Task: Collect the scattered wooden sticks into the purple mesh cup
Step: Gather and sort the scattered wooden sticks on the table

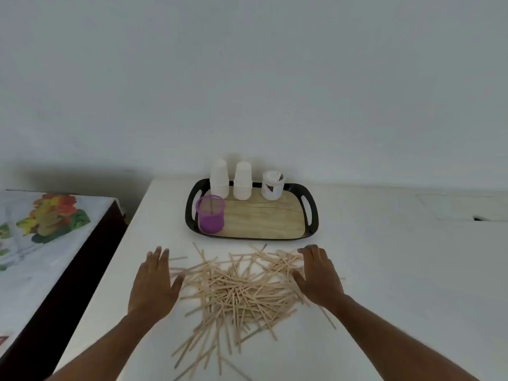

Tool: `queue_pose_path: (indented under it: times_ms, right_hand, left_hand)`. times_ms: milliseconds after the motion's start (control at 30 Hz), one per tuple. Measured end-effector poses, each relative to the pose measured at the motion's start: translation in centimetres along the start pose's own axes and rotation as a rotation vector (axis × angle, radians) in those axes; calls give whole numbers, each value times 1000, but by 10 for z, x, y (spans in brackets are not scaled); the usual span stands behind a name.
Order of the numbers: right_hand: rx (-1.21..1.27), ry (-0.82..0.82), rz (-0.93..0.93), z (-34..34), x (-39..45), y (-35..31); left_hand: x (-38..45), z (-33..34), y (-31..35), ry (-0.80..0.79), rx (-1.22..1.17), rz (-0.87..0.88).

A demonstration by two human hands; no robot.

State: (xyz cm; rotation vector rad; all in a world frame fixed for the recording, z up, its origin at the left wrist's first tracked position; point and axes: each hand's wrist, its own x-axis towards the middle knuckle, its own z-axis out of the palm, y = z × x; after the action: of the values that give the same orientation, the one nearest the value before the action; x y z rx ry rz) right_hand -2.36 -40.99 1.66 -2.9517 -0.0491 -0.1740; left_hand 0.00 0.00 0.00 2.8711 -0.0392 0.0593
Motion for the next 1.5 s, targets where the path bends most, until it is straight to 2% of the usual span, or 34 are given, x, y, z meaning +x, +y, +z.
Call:
queue_pose_path:
  times_ms: [133,233,467,800,900,967,1033,1167,1500]
  right_hand:
    - [61,-178,3,10,3,7]
    - [61,-259,-38,17,14,5]
    - [81,-301,-54,30,23,-8]
    - [166,-195,-165,23,0,15]
    - [175,-298,-191,12,5,25]
    - [110,-415,-222,7,8,29]
    - [9,-455,-248,7,9,29]
    - [-75,-437,-219,9,16,22]
    - [-8,-331,-160,12,22,10]
  left_hand:
    - [-13,9,-20,-48,-48,-199]
    - [-20,19,-24,-97,-92,-270]
    - [-44,37,-7,-133,-162,-186]
    - [-69,43,-9,-147,-211,38]
    - [-72,42,-15,-142,-205,84]
    - [-74,44,-16,-132,-198,99]
    - [-77,46,-16,-121,-178,99]
    - [-82,48,-15,-107,-145,86]
    - [-82,46,-13,-107,-135,76]
